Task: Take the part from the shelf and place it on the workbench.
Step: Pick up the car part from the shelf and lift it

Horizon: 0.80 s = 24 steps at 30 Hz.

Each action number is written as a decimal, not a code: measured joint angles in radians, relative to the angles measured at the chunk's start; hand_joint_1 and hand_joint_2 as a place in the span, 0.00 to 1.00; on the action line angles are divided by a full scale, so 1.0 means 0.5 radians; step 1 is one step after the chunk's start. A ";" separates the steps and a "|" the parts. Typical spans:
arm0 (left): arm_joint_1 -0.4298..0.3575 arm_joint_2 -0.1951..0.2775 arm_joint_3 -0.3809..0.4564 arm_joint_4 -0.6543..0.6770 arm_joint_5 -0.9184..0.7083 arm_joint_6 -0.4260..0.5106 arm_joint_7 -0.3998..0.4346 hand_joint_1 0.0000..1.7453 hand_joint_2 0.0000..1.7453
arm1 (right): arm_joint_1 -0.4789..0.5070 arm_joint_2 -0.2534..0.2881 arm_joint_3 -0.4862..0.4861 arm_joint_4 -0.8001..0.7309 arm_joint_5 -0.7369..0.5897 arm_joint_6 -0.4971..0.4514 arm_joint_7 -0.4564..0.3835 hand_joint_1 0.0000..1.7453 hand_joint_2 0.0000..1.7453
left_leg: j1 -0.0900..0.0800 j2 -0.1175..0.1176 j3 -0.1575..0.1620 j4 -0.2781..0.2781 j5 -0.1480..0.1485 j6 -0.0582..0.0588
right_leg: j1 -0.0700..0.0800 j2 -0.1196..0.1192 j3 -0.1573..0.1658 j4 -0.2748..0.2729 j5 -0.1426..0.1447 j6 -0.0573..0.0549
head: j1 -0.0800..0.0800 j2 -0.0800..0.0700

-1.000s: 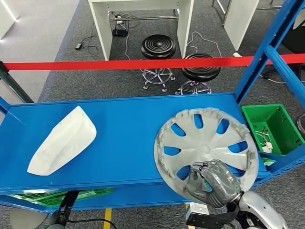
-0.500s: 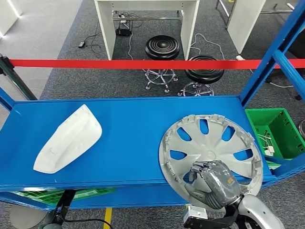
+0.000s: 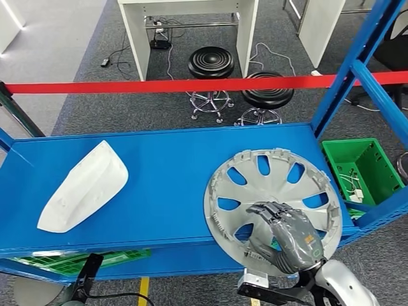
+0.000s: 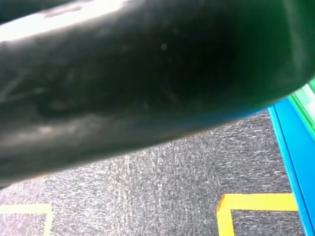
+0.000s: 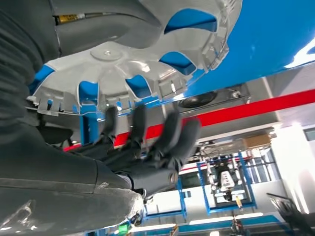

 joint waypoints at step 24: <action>0.010 -0.004 0.006 0.000 0.003 0.000 0.004 0.00 0.00 | 0.167 0.024 0.242 0.007 0.195 0.077 0.107 0.00 1.00 | 0.002 0.001 -0.193 0.421 -0.251 -0.028 | -0.003 -0.004 0.010 -0.020 0.006 -0.028 | 0.002 0.000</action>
